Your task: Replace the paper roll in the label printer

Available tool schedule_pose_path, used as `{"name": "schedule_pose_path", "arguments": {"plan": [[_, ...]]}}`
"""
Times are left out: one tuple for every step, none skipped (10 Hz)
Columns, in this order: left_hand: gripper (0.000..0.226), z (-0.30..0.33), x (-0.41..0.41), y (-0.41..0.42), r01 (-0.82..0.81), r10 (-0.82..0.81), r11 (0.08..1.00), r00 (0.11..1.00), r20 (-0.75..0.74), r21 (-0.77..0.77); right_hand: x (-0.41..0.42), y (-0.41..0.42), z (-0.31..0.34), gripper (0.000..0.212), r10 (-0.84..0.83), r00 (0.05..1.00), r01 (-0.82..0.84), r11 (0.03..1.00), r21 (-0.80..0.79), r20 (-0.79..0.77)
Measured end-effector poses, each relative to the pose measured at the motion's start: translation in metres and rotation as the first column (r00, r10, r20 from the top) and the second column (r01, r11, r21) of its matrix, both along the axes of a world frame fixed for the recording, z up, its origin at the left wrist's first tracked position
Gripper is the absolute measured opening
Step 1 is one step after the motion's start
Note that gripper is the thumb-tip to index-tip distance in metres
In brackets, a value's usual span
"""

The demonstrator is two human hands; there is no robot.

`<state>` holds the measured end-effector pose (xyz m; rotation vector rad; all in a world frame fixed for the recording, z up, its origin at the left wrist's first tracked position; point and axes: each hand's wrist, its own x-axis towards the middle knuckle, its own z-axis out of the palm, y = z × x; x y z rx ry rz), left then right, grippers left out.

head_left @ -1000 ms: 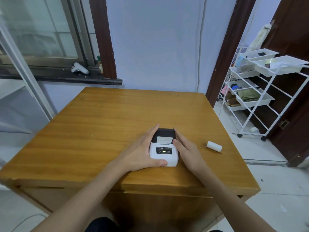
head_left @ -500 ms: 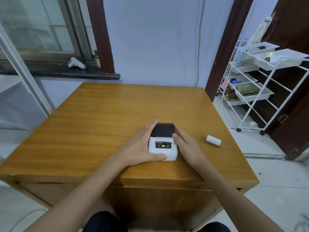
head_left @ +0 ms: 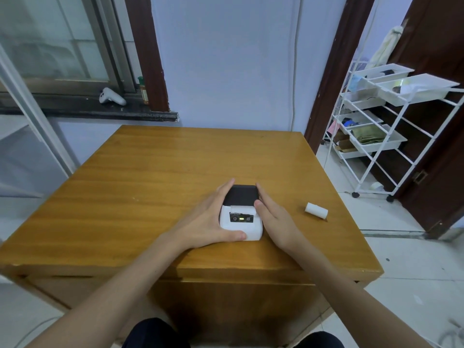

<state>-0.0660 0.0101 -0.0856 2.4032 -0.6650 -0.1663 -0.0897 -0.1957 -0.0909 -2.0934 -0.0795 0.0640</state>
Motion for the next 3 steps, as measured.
{"name": "schedule_pose_path", "arguments": {"plan": [[0.125, 0.004, -0.003, -0.001, 0.009, -0.009, 1.000, 1.000, -0.019, -0.014, -0.003, 0.002, 0.005, 0.054, -0.006, 0.999, 0.004, 0.999, -0.039, -0.039], [0.133, 0.011, -0.003, 0.001, 0.037, -0.037, 0.999, 0.995, -0.094, 0.004, -0.005, 0.003, 0.015, 0.055, 0.011, 0.996, -0.009, 1.000, 0.025, -0.093], [0.139, 0.032, -0.013, 0.015, -0.003, 0.010, 0.999, 0.989, -0.149, 0.043, -0.020, 0.001, 0.040, 0.056, -0.047, 0.998, 0.050, 0.995, 0.091, -0.041]]}}
